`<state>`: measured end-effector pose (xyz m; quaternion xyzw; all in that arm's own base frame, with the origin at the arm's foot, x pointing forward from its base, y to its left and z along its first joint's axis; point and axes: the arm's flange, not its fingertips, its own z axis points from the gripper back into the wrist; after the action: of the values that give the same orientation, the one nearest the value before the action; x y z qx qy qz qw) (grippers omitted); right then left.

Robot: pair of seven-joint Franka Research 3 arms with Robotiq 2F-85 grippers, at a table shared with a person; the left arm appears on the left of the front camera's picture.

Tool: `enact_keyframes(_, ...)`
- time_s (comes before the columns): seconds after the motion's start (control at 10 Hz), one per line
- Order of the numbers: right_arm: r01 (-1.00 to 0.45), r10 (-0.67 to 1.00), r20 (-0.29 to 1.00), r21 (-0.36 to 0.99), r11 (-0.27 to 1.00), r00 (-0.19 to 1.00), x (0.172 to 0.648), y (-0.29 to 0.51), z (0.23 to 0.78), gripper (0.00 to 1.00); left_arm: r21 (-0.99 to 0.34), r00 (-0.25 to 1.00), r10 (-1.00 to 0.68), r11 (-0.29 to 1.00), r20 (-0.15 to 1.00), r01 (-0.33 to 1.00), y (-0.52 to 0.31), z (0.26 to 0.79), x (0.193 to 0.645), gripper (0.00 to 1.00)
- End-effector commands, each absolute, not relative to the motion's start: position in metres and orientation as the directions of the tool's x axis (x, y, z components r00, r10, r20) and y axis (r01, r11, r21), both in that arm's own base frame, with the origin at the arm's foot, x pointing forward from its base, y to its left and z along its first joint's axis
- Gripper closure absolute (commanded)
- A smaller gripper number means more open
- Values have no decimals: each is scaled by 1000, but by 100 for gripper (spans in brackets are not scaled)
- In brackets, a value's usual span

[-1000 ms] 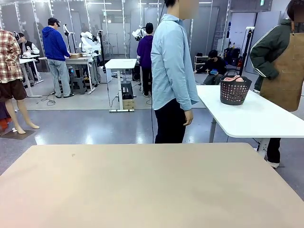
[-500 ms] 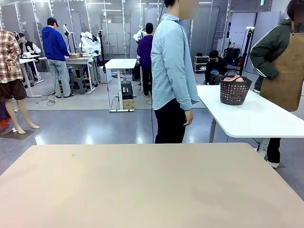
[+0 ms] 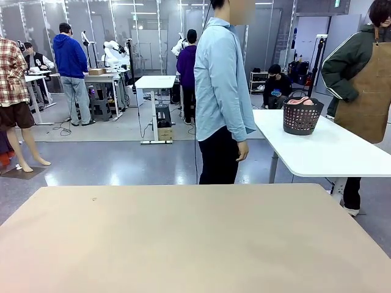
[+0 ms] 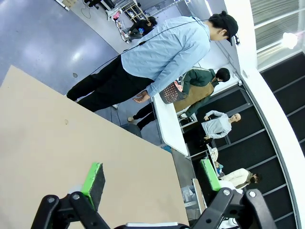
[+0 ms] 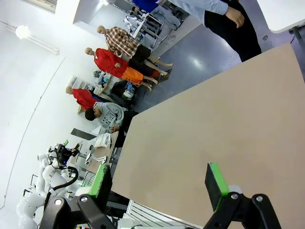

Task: Fold the towel.
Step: Grab the top end of the 100 cm Hotel Towel extended by the human.

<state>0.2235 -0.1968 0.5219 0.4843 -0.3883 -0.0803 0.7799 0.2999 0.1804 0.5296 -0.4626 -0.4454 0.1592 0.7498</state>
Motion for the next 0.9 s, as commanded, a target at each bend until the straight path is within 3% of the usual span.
enact_keyframes(0.0, -272, -495, 546, 809, 520, 676, 225, -198, 523, 0, -847, 558, 659, 505, 504, 170, 180, 531, 301, 0)
enact_keyframes(0.8, -272, -495, 546, 809, 520, 676, 225, -198, 523, 0, -847, 558, 659, 505, 504, 170, 180, 531, 301, 0)
